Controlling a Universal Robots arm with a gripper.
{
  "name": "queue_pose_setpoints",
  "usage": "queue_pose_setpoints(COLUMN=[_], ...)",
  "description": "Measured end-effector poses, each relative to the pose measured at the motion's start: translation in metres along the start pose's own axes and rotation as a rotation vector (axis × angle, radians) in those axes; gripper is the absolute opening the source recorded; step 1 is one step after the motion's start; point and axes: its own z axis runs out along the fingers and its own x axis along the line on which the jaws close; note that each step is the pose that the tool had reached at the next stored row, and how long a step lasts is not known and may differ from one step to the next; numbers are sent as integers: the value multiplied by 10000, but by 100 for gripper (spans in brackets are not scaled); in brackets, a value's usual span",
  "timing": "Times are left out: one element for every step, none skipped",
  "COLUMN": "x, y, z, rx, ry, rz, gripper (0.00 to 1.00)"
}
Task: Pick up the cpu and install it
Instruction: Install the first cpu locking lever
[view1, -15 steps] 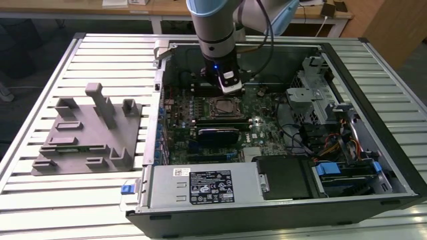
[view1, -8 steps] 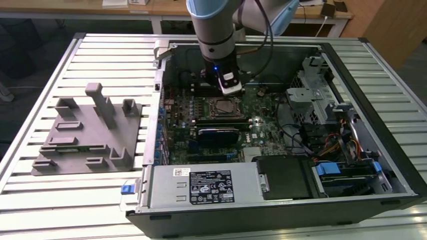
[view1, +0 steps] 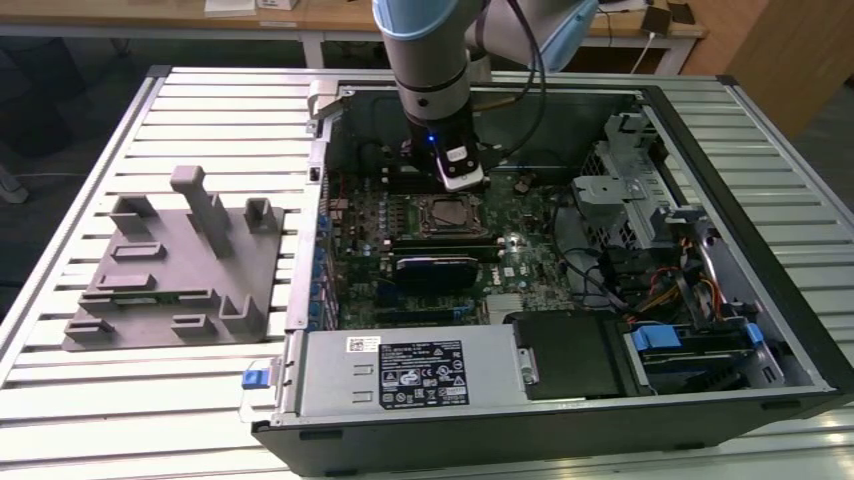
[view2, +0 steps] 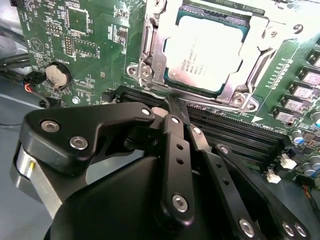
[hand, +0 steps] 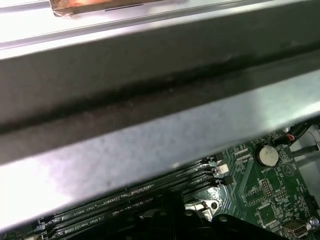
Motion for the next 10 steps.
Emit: queue_pose_setpoints(x=[0,0,0,0,1,1,1,2,2,2], y=[0,0,-1,-1,-1,-2,-2,-2,-2,-3], z=[2,3,4,5,6,7,10,15,16,16], rx=[8,18,29,39,47,51,49,40,44,48], ry=[-2,-6,-10,-12,-15,-16,-17,-18,-16,-14], rz=[-4,-9,-13,-18,-21,-23,-25,-26,-28,-31], gripper=[11,11,11,11,11,11,11,11,11,11])
